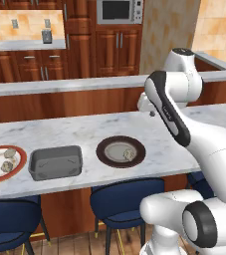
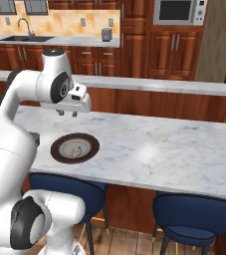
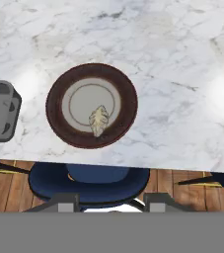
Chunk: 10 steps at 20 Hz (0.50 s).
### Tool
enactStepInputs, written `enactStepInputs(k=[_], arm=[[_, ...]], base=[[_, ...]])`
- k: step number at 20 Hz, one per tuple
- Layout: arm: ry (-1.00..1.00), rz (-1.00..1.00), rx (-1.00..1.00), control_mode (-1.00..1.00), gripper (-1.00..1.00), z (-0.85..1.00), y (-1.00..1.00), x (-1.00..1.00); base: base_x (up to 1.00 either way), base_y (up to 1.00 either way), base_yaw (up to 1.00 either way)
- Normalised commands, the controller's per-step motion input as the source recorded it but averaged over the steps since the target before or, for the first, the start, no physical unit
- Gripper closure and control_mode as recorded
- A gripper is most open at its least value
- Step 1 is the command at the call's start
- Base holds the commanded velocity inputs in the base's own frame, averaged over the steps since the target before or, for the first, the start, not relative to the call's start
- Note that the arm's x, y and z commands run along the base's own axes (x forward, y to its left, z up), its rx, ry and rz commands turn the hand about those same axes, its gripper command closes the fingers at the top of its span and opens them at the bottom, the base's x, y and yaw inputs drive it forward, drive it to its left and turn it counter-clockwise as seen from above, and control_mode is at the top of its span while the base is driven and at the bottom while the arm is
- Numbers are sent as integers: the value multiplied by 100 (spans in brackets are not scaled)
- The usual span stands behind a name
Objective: Place two dumplings into each of the tupperware containers and then place the containers in the fridge.
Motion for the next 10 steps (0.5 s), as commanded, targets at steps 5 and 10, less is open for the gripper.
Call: enactStepInputs(k=[5, 10], arm=[[-2, 0, 0, -100, -100, -36, 18, 6], [0, 0, 0, -100, -100, -97, 35, 15]], base=[[0, 0, 0], [0, 0, 0]])
